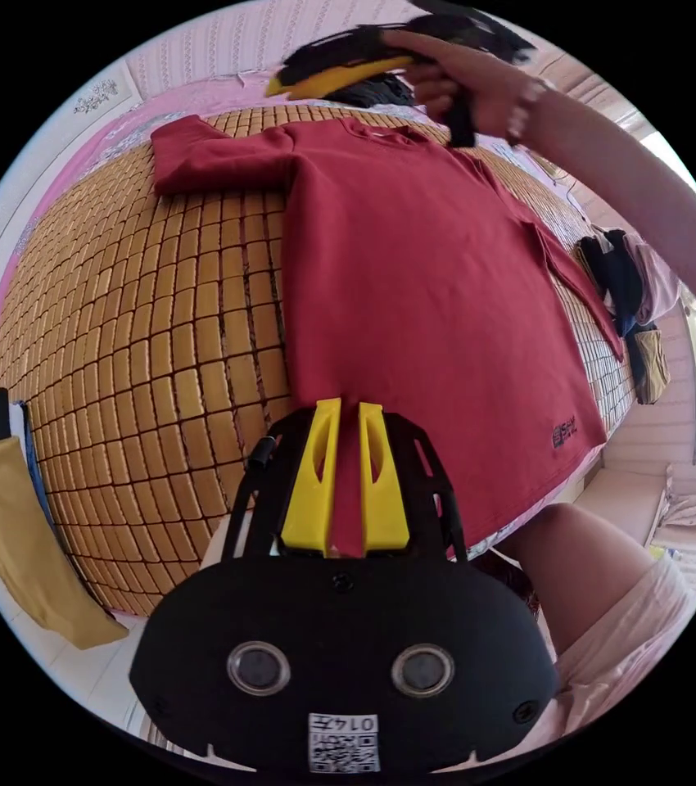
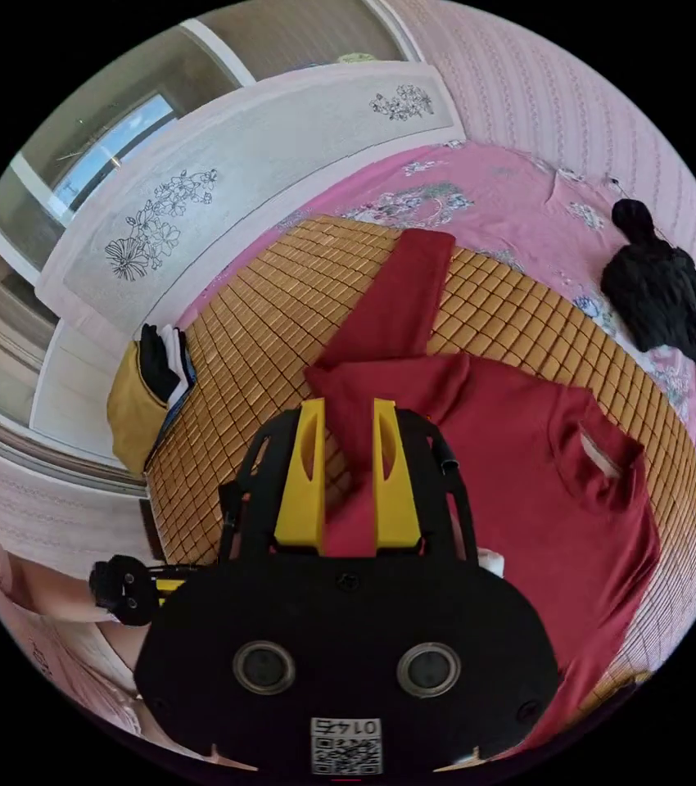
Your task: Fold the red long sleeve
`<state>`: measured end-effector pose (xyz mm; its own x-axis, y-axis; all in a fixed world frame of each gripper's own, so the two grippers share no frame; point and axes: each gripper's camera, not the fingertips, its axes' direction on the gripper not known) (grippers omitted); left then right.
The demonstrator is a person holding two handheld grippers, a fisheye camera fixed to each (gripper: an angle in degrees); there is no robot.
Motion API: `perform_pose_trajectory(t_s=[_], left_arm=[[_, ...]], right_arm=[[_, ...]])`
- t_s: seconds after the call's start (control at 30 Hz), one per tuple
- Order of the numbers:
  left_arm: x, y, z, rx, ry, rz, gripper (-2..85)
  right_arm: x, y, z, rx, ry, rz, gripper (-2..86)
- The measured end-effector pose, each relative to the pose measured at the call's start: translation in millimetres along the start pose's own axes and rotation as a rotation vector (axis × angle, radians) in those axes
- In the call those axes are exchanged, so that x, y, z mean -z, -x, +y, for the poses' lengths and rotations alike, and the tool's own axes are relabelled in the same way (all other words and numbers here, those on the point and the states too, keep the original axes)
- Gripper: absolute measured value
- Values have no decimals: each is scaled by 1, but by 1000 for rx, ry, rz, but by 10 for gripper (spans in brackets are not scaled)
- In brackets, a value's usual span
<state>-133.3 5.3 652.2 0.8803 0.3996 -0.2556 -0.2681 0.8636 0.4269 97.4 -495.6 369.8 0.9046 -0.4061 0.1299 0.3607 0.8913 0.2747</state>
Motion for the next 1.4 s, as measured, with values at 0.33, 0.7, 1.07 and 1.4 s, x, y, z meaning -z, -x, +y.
perform_pose_trajectory(t_s=[0.33,0.7,1.07,1.4], left_arm=[[23,14,40,35,-95,93,43],[80,27,78,67,-61,99,-5],[164,90,178,337,-89,1,58],[145,35,151,90,-83,188,113]], right_arm=[[-147,16,-130,-184,208,205,61],[-77,48,-137,665,356,-574,11],[-103,-19,-131,222,231,-349,62],[-202,20,-124,209,358,143,80]])
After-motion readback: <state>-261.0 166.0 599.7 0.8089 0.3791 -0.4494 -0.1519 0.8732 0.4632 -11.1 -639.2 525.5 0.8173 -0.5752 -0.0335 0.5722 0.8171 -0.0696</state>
